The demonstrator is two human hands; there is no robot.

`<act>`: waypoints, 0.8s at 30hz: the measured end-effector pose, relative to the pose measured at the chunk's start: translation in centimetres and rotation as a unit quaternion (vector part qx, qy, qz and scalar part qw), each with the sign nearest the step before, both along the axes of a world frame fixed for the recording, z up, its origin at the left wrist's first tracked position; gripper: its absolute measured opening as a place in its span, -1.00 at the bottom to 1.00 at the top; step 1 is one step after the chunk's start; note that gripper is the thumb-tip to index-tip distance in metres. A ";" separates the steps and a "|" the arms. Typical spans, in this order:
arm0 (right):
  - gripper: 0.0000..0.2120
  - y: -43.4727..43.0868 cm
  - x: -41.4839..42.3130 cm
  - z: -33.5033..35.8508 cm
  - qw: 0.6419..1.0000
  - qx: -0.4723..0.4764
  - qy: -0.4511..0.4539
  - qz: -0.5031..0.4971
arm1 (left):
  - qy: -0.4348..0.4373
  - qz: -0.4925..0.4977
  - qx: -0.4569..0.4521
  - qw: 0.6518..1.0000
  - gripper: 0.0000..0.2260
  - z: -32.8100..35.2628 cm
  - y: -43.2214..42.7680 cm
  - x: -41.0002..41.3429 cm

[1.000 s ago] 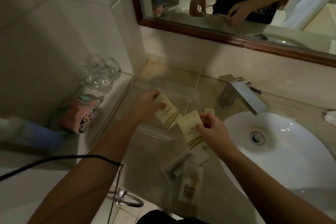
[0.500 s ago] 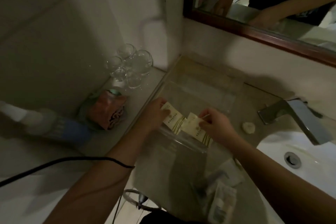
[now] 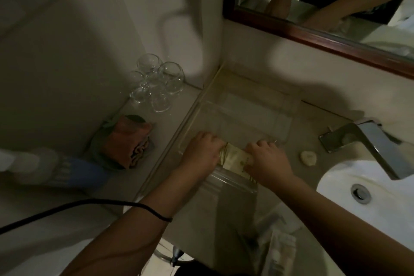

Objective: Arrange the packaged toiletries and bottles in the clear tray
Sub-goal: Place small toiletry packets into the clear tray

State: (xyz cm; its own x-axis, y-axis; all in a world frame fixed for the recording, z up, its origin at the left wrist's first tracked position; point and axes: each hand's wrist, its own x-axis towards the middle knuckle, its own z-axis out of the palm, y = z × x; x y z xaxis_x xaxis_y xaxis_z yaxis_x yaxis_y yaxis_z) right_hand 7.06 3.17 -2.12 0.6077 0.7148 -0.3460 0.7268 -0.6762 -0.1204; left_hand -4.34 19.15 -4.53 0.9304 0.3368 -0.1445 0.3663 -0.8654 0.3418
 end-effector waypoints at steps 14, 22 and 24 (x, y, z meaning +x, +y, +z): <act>-0.56 -0.4 -0.6 -0.3 1.000 0.023 0.014 0.007 | 0.023 -0.012 -0.012 1.000 -0.64 0.1 0.7 -0.2; -0.74 -4.4 -0.2 1.5 0.984 0.158 0.061 -0.048 | -0.096 0.015 -0.011 0.995 -0.71 1.2 -3.4 -0.9; -0.78 -6.3 -0.1 2.1 0.982 0.164 0.069 -0.065 | -0.124 0.002 -0.042 0.991 -0.77 1.6 -5.2 -1.1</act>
State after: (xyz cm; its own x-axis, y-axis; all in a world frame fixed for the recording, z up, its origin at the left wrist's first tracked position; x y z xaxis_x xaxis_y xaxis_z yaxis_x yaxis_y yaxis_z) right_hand 6.97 -3.11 -0.04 0.6645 0.7209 -0.1967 0.5980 -0.6709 -0.4385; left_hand -5.40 13.99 -2.93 0.9395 0.3370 0.0612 0.2652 -0.8289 0.4926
